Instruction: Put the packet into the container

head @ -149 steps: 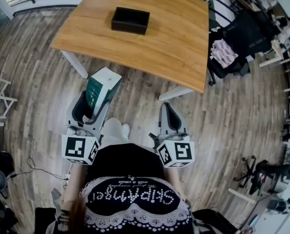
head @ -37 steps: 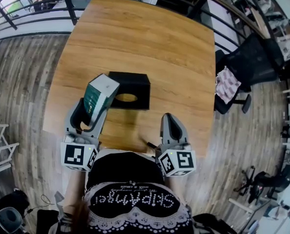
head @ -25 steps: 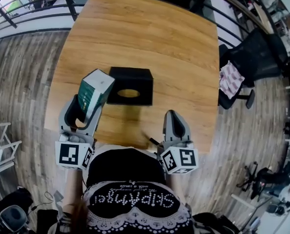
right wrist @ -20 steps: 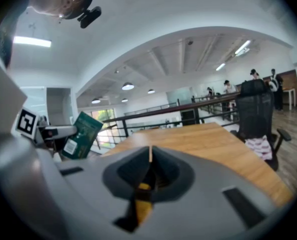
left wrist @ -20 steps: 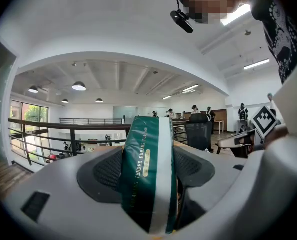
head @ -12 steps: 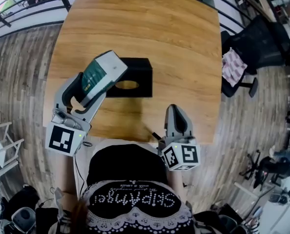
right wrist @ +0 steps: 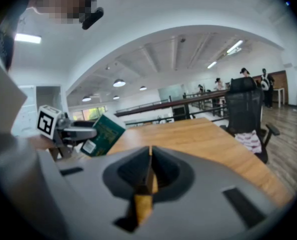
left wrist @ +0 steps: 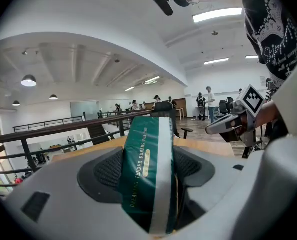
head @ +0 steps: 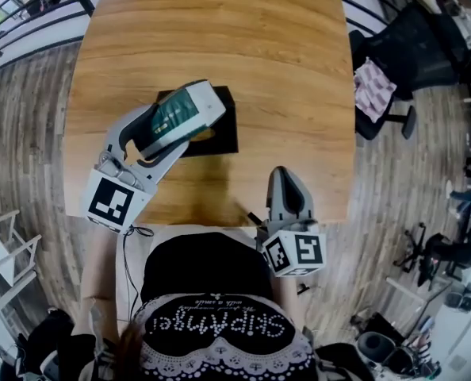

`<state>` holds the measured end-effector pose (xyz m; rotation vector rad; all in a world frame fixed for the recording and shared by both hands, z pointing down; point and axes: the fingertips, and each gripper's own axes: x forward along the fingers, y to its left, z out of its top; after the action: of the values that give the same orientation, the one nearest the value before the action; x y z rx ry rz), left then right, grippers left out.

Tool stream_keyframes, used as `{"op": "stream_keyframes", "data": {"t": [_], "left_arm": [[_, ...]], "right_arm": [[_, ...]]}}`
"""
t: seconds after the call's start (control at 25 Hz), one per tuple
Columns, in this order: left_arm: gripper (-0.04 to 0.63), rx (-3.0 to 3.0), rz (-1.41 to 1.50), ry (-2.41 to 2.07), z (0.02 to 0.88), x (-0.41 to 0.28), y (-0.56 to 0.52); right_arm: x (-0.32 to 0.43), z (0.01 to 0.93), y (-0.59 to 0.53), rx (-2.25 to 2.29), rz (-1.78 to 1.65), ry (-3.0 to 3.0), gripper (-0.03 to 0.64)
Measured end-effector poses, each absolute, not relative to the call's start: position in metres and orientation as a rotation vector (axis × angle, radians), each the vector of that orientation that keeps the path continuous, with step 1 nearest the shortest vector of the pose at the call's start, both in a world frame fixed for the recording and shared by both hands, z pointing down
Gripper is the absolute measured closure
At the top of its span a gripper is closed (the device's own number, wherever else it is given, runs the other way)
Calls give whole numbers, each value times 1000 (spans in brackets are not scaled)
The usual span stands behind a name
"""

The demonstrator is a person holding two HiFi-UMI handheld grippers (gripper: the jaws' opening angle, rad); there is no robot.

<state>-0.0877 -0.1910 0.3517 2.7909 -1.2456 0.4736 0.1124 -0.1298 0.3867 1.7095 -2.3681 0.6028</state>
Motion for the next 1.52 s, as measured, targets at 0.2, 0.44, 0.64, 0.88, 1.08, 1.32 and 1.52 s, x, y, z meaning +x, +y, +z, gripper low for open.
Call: {"op": "stream_keyframes", "data": {"t": [0.2, 0.44, 0.64, 0.88, 1.08, 1.32, 1.52], "left_arm": [[255, 2824, 530, -1169, 374, -77, -195], [256, 2825, 590, -1116, 397, -69, -199], [256, 2835, 655, -1061, 412, -62, -198], [256, 2862, 767, -994, 432, -50, -203], [256, 2870, 822, -944, 443, -42, -200], [256, 2838, 852, -912, 459, -44, -196], [256, 2840, 835, -891, 461, -42, -197]], "right_arm": [[115, 393, -130, 1721, 619, -2352, 580], [115, 401, -127, 1729, 649, -2333, 580], [122, 406, -124, 1754, 670, -2302, 580], [130, 413, -128, 1776, 695, -2273, 580], [131, 415, -128, 1785, 710, -2266, 580], [129, 415, -127, 1789, 718, -2259, 580], [130, 415, -126, 1795, 723, -2248, 580]]}}
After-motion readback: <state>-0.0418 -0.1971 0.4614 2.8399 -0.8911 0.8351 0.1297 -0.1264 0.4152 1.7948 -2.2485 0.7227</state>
